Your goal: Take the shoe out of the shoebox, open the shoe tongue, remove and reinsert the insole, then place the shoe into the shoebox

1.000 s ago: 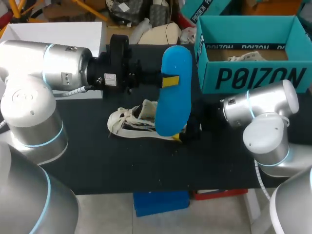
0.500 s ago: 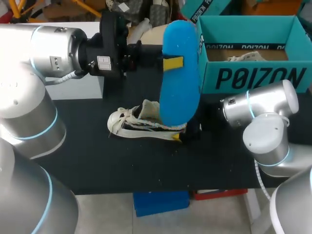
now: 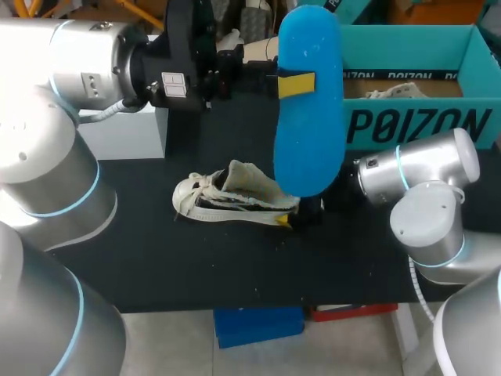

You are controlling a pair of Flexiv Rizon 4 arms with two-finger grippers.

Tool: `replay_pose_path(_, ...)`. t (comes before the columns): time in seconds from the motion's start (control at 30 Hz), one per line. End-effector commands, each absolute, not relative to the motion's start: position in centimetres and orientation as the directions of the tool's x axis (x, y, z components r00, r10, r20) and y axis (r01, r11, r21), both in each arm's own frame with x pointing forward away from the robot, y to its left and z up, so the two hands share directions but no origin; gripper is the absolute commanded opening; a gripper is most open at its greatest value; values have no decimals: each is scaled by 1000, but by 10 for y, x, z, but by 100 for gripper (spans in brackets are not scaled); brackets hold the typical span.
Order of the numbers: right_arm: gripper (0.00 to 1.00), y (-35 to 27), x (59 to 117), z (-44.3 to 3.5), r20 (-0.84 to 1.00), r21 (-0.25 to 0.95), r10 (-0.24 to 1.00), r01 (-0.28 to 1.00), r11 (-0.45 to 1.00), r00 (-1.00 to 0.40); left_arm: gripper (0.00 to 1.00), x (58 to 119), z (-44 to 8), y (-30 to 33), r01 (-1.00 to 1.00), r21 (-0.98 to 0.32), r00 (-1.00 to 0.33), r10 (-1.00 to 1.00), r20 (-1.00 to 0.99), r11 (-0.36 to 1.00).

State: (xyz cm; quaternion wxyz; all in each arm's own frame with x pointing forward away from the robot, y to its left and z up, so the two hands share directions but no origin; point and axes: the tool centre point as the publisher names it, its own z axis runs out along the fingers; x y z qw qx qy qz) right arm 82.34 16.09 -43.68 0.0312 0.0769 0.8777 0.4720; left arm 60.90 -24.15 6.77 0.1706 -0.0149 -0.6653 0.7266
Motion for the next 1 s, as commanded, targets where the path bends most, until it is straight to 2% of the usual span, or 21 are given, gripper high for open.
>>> replay_pose_path(0.03,20,161,823,-441,19,832,166,107,544,-986,0,607,68,-245,-229,-972,-943,262,207,-55)
replay_pose_path(0.07,43,160,823,-440,19,832,167,108,544,-986,0,607,68,-245,-229,-972,-943,262,207,-55)
replay_pose_path(0.1,83,159,823,-439,20,833,166,108,543,-986,0,607,68,-245,-229,-972,-943,262,207,-55)
replay_pose_path(0.13,100,157,823,-438,18,829,165,108,550,-986,0,607,68,-245,-229,-972,-943,262,207,-55)
replay_pose_path(0.43,100,139,825,-432,38,738,169,142,660,-985,0,607,68,-245,-229,-972,-943,262,207,-55)
replay_pose_path(0.7,100,134,827,-425,73,542,145,161,825,-987,0,607,68,-245,-229,-972,-943,262,207,-55)
replay_pose_path(1.0,100,135,827,-405,63,320,168,179,930,-984,0,607,68,-245,-229,-972,-943,262,207,-55)
